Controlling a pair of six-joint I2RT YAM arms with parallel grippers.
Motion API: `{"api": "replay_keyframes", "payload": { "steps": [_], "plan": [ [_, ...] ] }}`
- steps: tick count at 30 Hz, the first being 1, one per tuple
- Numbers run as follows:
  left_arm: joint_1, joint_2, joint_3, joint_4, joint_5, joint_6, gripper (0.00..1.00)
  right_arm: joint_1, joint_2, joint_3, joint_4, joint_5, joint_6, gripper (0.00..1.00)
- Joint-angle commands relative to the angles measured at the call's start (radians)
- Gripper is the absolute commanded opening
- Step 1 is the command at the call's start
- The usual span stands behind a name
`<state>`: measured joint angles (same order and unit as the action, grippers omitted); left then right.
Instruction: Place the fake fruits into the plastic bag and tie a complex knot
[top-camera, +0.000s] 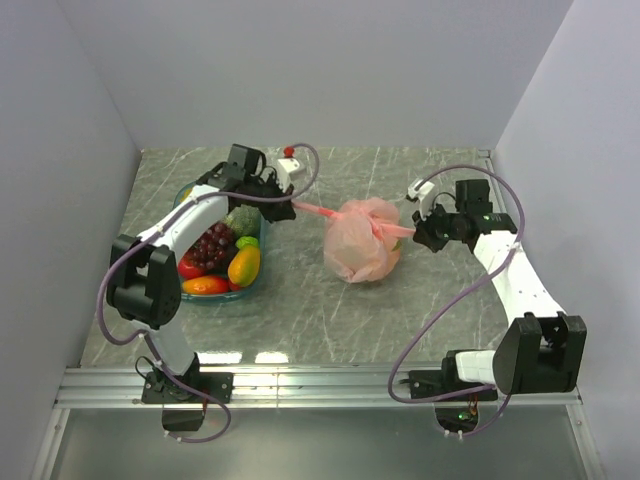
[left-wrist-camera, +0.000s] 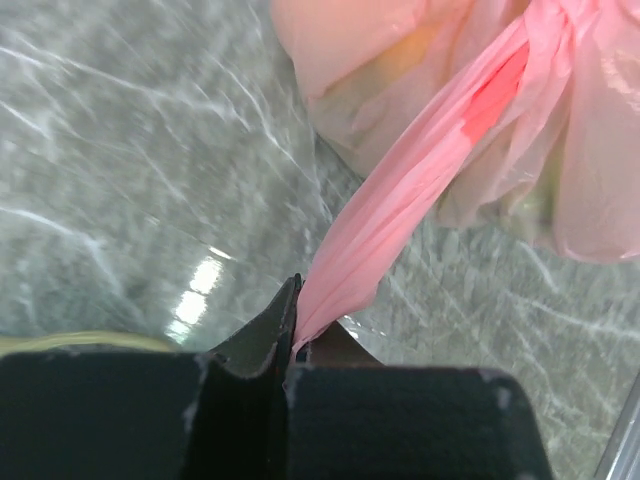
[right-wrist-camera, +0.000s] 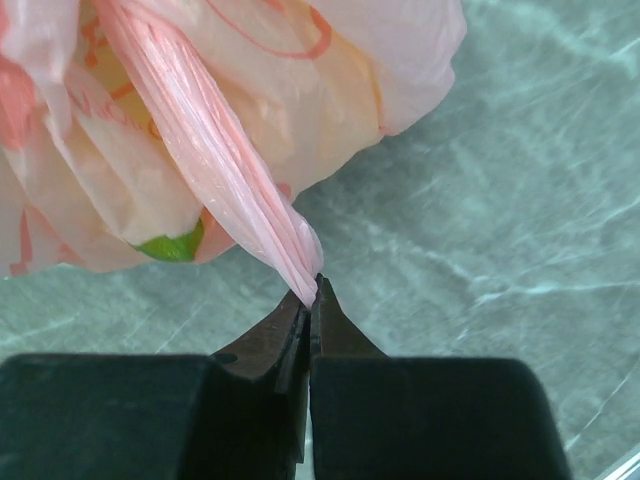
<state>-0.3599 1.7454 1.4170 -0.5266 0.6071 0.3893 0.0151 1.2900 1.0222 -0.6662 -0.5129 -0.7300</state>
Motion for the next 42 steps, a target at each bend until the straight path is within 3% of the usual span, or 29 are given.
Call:
{"api": "replay_keyframes", "payload": {
  "steps": [1, 10, 16, 26, 33, 34, 35, 36, 39, 40, 41, 42],
  "plan": [
    [0.208, -0.053, 0.100, 0.002, -0.129, -0.030, 0.00, -0.122, -0.038, 0.032, -0.084, 0.251, -0.031, 0.00],
    [0.328, -0.050, 0.073, 0.023, -0.121, 0.034, 0.00, -0.221, -0.009, -0.063, 0.013, 0.281, -0.063, 0.00],
    [0.335, -0.038, 0.028, 0.030, -0.122, 0.065, 0.00, -0.264, 0.060, -0.085, 0.062, 0.287, -0.068, 0.00],
    [0.182, -0.049, 0.027, 0.045, -0.142, 0.048, 0.00, -0.156, 0.065, 0.029, -0.003, 0.179, 0.060, 0.00],
    [0.037, -0.047, -0.119, 0.108, -0.208, -0.016, 0.00, -0.021, 0.104, -0.024, 0.043, 0.197, 0.182, 0.00],
    [0.027, -0.046, -0.125, 0.108, -0.211, -0.024, 0.02, 0.005, 0.098, -0.022, 0.045, 0.174, 0.220, 0.02],
    [0.019, -0.047, -0.125, 0.105, -0.208, -0.035, 0.06, 0.017, 0.092, -0.024, 0.045, 0.165, 0.236, 0.13],
    [0.013, -0.047, -0.118, 0.082, -0.202, -0.059, 0.17, 0.017, 0.078, -0.017, 0.045, 0.154, 0.251, 0.22],
    [0.012, -0.047, -0.052, 0.025, -0.165, -0.111, 0.40, 0.019, 0.045, 0.010, 0.011, 0.120, 0.277, 0.41],
    [0.012, -0.052, -0.035, -0.005, -0.156, -0.121, 0.51, 0.017, 0.031, 0.016, 0.002, 0.105, 0.282, 0.54],
    [0.013, -0.069, -0.008, -0.018, -0.144, -0.125, 0.57, 0.017, 0.014, 0.021, -0.007, 0.096, 0.282, 0.61],
    [0.013, -0.081, 0.003, -0.024, -0.142, -0.136, 0.70, 0.019, -0.024, 0.030, -0.024, 0.087, 0.282, 0.67]
  ]
}}
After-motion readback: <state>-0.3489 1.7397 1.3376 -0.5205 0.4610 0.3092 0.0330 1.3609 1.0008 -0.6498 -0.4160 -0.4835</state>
